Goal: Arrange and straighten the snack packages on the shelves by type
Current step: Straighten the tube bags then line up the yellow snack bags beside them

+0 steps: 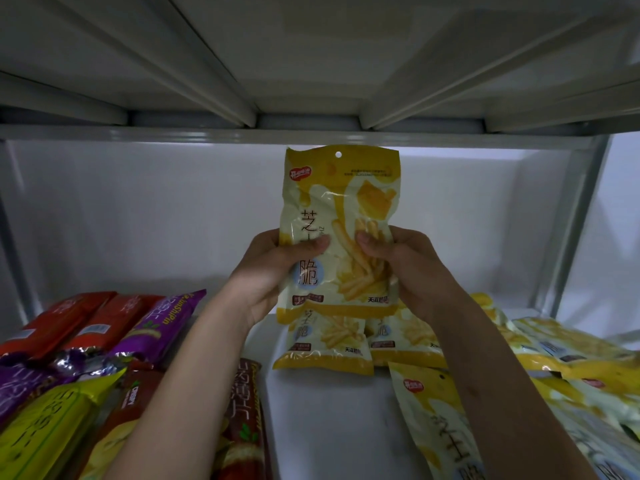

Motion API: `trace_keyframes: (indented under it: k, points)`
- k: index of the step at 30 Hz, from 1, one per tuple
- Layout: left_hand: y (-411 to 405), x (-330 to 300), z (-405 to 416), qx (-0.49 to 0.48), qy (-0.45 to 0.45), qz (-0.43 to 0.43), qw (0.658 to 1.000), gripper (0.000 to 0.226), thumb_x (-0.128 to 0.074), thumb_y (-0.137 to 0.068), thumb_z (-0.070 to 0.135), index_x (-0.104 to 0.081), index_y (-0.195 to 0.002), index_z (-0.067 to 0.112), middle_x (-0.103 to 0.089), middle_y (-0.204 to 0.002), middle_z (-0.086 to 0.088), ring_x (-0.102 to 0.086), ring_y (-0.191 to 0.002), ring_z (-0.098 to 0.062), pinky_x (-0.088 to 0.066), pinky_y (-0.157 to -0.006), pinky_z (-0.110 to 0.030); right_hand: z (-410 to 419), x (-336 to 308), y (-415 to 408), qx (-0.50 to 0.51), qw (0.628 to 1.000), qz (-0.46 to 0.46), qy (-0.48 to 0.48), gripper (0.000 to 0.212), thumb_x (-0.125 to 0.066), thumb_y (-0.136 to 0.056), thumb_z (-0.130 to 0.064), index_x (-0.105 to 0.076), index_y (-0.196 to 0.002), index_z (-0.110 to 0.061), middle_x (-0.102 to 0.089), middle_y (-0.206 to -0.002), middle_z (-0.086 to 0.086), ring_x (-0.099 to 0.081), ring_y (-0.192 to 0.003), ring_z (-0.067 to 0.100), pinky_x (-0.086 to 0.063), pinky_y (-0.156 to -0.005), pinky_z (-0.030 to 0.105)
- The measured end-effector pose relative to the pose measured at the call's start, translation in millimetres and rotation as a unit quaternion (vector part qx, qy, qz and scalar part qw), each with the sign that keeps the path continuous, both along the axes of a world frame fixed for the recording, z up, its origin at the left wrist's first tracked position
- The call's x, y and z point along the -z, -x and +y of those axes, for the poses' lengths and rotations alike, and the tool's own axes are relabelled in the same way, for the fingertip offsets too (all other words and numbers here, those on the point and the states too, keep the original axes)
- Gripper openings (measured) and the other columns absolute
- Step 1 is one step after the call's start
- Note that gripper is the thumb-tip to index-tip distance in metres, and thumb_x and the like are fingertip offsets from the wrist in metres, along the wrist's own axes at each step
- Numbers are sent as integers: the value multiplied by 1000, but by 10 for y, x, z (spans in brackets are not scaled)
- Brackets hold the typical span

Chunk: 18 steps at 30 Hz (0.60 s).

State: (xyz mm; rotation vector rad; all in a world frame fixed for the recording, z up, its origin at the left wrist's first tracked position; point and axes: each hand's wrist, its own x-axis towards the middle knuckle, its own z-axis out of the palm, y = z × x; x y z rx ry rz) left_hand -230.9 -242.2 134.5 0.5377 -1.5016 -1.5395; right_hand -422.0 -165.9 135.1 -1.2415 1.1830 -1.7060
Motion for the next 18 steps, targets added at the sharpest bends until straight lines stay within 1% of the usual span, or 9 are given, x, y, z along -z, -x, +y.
trace_keyframes:
  k: [3,5,7,9,11,12,14,16,18]
  points:
    - [10,8,16,-4,6,2,1000,40,-80,-78,14,-74,-115,1,-79,-108,-16,-78,-99,-32,-64,-79,-39,11,-7,10,-11,1000,0,-5,27,-75,-93,-19,-76,-115,-4,-79,-109,15,-77,-103,33,-59,-99,54]
    - [-5,0,21,1,6,3,1000,41,-80,-76,13,-74,-115,1,-79,-106,-16,-78,-96,-32,-64,-74,-36,16,-12,10,-24,1000,3,-1,33,-76,-91,-22,-75,-118,-4,-79,-112,15,-76,-106,33,-58,-100,52]
    - [-19,-8,31,10,6,-4,1000,43,-80,-76,13,-73,-116,0,-79,-109,-18,-78,-99,-35,-64,-78,-40,18,-15,9,-30,999,-5,13,41,-79,-85,-25,-74,-120,-4,-78,-115,15,-75,-110,34,-58,-99,50]
    - [-30,-7,41,20,3,-12,1000,44,-80,-76,14,-72,-118,0,-78,-112,-20,-76,-102,-38,-64,-85,-47,22,-22,4,-17,1000,-14,20,48,-83,-77,-27,-74,-119,-3,-79,-113,14,-76,-107,34,-59,-97,51]
    - [-35,-12,55,37,-2,-11,999,45,-78,-78,17,-72,-120,0,-77,-115,-21,-75,-105,-39,-61,-91,-50,26,-25,4,-4,1000,-21,21,49,-86,-73,-26,-75,-116,-3,-79,-110,14,-77,-104,32,-60,-96,52]
    - [-30,-13,57,43,-1,-4,999,45,-76,-79,19,-72,-120,1,-77,-115,-20,-76,-104,-38,-62,-91,-49,29,-28,0,-1,1000,-23,20,48,-86,-73,-24,-76,-114,-3,-80,-109,13,-78,-102,31,-61,-94,51]
    - [-6,-18,59,35,2,12,999,43,-75,-80,22,-72,-118,1,-77,-113,-19,-77,-101,-34,-64,-85,-43,52,-33,-22,-3,1000,-19,17,45,-86,-74,-21,-76,-114,-4,-80,-107,12,-79,-99,29,-63,-91,49]
    - [17,-12,58,20,3,19,1000,40,-74,-82,21,-73,-116,0,-78,-111,-19,-78,-98,-33,-64,-79,-40,65,-37,-37,-9,1000,-12,13,42,-86,-76,-19,-76,-115,-5,-80,-107,11,-79,-99,28,-63,-90,47]
    - [18,1,58,13,4,17,1000,38,-75,-84,18,-73,-116,-2,-78,-110,-20,-78,-97,-33,-64,-77,-39,68,-43,-41,-14,1000,-2,7,39,-84,-80,-18,-76,-116,-6,-80,-108,10,-78,-100,28,-63,-91,47]
